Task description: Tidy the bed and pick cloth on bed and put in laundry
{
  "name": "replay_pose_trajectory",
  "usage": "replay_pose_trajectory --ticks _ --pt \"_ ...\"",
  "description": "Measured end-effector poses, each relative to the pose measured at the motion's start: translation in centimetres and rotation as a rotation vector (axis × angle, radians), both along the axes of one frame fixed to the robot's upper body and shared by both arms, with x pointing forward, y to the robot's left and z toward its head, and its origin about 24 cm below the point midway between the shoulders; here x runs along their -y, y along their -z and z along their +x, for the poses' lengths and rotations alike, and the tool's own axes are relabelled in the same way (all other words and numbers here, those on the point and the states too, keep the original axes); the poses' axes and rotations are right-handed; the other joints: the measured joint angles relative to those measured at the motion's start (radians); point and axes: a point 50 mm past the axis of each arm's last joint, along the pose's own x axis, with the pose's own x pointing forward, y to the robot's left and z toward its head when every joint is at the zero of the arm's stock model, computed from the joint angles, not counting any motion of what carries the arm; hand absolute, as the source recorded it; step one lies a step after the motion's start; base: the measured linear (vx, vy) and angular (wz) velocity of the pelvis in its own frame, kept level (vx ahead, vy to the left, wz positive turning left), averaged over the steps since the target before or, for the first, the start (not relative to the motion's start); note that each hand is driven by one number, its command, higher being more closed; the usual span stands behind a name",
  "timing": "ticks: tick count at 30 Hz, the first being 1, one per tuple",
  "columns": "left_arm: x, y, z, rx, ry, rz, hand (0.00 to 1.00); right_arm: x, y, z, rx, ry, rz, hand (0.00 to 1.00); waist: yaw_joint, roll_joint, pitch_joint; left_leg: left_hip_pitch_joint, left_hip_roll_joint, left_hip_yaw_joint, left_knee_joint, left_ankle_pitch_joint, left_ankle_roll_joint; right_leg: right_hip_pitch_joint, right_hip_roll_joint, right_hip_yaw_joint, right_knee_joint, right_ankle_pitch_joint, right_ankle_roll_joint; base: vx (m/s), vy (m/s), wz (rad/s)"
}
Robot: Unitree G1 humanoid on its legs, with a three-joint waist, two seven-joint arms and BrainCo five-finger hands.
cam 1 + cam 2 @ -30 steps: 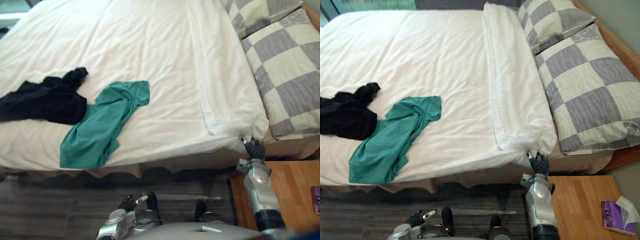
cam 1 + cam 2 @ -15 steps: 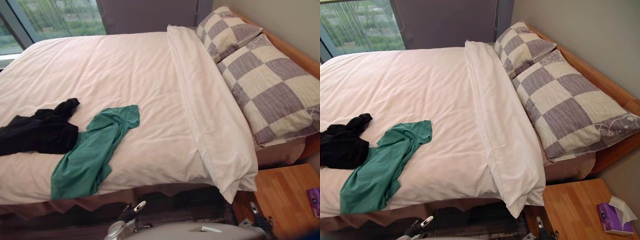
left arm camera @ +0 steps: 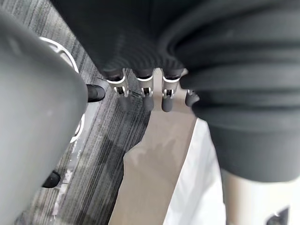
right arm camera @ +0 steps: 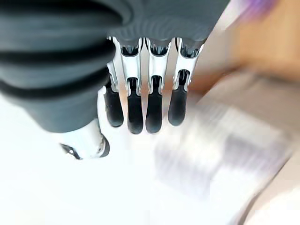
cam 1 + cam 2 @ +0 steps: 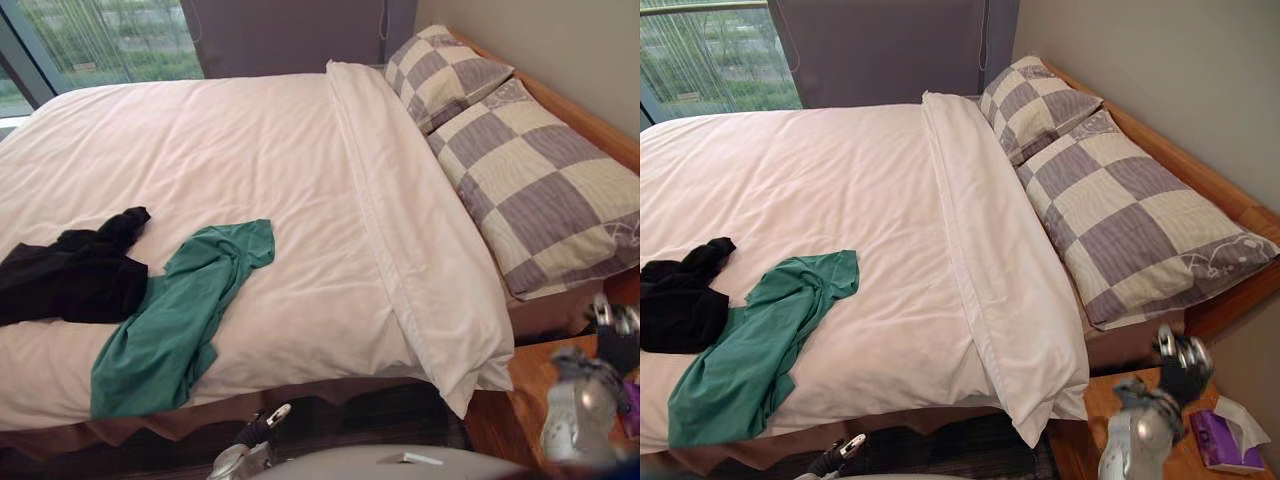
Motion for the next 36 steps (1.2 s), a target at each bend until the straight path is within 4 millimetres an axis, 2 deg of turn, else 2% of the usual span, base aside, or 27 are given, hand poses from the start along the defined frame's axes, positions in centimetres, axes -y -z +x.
replay_pose_trajectory --ticks 4,6,8,11,13,14,15,16,18,20,23,26,29,31,36 --pt "0.2 -0.1 0.1 0.007 -0.003 0.005 0.00 -3.0 -1.6 2.1 0.111 -0.265 0.075 1.00 0.001 -0.005 -0.004 -0.021 -0.001 -0.021 0.000 0.006 0.006 -0.017 -0.001 -0.011 0.008 0.001 -0.001 0.00 -0.011 0.11" --pt "0.3 -0.1 0.1 0.005 0.008 0.017 0.00 -4.2 -2.1 2.7 0.151 -0.331 0.101 1.00 0.003 -0.004 -0.005 -0.035 -0.002 -0.028 0.000 0.014 0.011 -0.032 -0.002 -0.013 0.014 0.002 -0.002 -0.01 -0.013 0.10" --pt "0.3 -0.2 0.3 0.008 0.040 0.025 0.00 -5.3 -3.1 4.2 0.232 -0.370 0.177 1.00 0.003 -0.002 0.001 -0.058 -0.003 -0.037 0.001 0.019 0.014 -0.049 -0.003 -0.016 0.019 0.003 -0.004 -0.04 -0.011 0.08" --pt "0.7 -0.5 2.4 0.031 0.134 0.061 0.00 -6.6 -7.4 8.0 0.449 -0.409 0.278 1.00 0.004 0.011 0.034 -0.144 -0.004 -0.060 0.002 0.042 0.029 -0.150 -0.005 -0.020 0.067 0.005 -0.008 -0.10 0.012 0.18" --pt "1.7 -1.4 6.0 0.110 0.176 0.059 0.00 -6.5 -13.5 11.5 0.628 -0.418 0.255 1.00 0.004 0.026 0.143 -0.221 -0.007 -0.087 0.007 0.076 0.040 -0.235 -0.007 -0.028 0.105 0.018 -0.012 -0.17 0.034 0.34" --pt "2.1 -1.7 7.0 0.133 0.181 0.050 0.00 -6.4 -15.0 12.2 0.659 -0.415 0.244 1.00 0.009 0.029 0.166 -0.246 -0.007 -0.091 0.008 0.086 0.043 -0.262 -0.007 -0.028 0.113 0.023 -0.014 -0.21 0.038 0.28" --pt "2.7 -2.2 8.4 0.164 0.197 0.050 0.00 -6.3 -17.6 13.0 0.713 -0.412 0.228 1.00 0.020 0.035 0.204 -0.294 -0.007 -0.097 0.008 0.101 0.047 -0.311 -0.006 -0.028 0.122 0.032 -0.015 -0.17 0.031 0.14" --pt "3.5 -2.7 9.7 0.202 0.189 0.030 0.00 -6.4 -19.6 13.4 0.763 -0.408 0.224 1.00 0.026 0.040 0.248 -0.319 -0.007 -0.102 0.008 0.113 0.052 -0.343 -0.007 -0.028 0.138 0.037 -0.017 -0.14 0.026 0.11" --pt "4.3 -3.4 11.3 0.250 0.190 0.017 0.00 -6.7 -21.3 13.4 0.815 -0.411 0.241 1.00 0.028 0.040 0.290 -0.361 -0.006 -0.103 0.040 0.119 0.066 -0.388 -0.012 -0.030 0.180 0.033 -0.020 -0.08 0.000 0.11" --pt "5.3 -4.9 13.7 0.337 0.187 0.015 0.00 -7.0 -23.2 12.8 0.883 -0.407 0.264 1.00 0.028 0.043 0.337 -0.482 0.010 -0.108 0.186 0.069 0.088 -0.491 -0.032 -0.028 0.275 0.011 -0.026 -0.05 -0.036 0.09" --pt "6.7 -6.7 16.4 0.422 0.168 -0.014 0.00 -6.9 -24.5 12.2 0.941 -0.399 0.273 1.00 0.026 0.067 0.394 -0.620 0.045 -0.126 0.380 -0.012 0.096 -0.594 -0.040 -0.019 0.386 -0.029 -0.027 -0.06 -0.008 0.01" --pt "7.4 -8.5 18.6 0.485 0.169 -0.018 0.00 -6.9 -25.0 12.0 0.979 -0.385 0.307 1.00 0.021 0.073 0.434 -0.751 0.080 -0.143 0.511 -0.062 0.093 -0.714 -0.037 -0.016 0.490 -0.065 -0.036 -0.11 0.011 0.02" --pt "7.8 -9.4 19.6 0.505 0.174 -0.019 0.00 -7.1 -25.3 12.0 1.008 -0.379 0.338 1.00 0.019 0.073 0.458 -0.816 0.093 -0.154 0.561 -0.075 0.094 -0.776 -0.037 -0.014 0.537 -0.078 -0.042 -0.09 -0.017 0.05" --pt "8.6 -10.3 20.5 0.521 0.161 -0.032 0.00 -7.0 -24.4 12.3 1.041 -0.352 0.451 1.00 0.019 0.079 0.470 -0.903 0.111 -0.161 0.623 -0.088 0.097 -0.862 -0.034 -0.009 0.597 -0.093 -0.046 -0.05 -0.039 0.02" --pt "8.6 -10.7 21.2 0.515 0.086 -0.071 0.00 -6.8 -21.9 13.5 1.025 -0.331 0.600 1.00 0.017 0.078 0.470 -0.964 0.138 -0.160 0.687 -0.117 0.101 -0.923 -0.025 0.013 0.642 -0.101 -0.050 -0.01 -0.029 -0.10"
